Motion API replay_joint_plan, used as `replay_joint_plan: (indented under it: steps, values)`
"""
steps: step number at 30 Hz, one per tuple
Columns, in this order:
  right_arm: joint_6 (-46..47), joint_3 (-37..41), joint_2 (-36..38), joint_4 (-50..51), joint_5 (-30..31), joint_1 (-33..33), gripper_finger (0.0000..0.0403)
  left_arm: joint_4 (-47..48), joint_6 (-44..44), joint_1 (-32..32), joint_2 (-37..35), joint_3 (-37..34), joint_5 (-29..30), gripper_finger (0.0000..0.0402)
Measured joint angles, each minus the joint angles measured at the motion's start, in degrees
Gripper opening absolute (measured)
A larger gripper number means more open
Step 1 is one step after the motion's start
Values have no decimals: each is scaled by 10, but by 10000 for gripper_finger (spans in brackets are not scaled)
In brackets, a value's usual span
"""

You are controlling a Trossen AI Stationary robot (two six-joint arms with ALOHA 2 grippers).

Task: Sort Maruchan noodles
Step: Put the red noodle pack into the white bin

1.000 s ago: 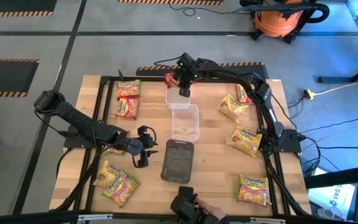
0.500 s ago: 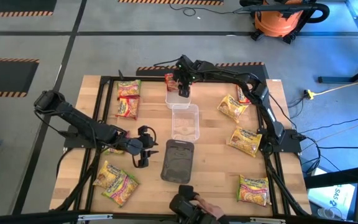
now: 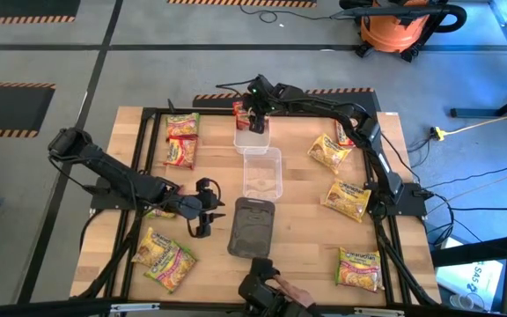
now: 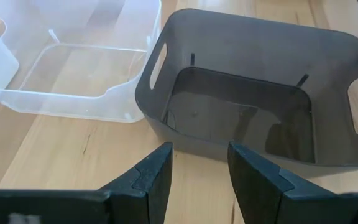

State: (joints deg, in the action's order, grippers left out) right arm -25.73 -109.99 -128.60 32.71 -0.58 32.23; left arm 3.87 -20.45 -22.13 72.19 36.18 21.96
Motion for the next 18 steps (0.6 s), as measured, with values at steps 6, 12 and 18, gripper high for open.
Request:
replay_joint_plan:
  steps: [6,12,18]
  values:
    - [5,-11,1,-6,60,0,225,0,0,0,0,0,0,149]
    - [-2,-11,1,-4,69,0,225,-1,0,0,0,0,-1,149]
    - [-3,-11,11,8,46,-9,225,-1,0,0,0,0,-1,149]
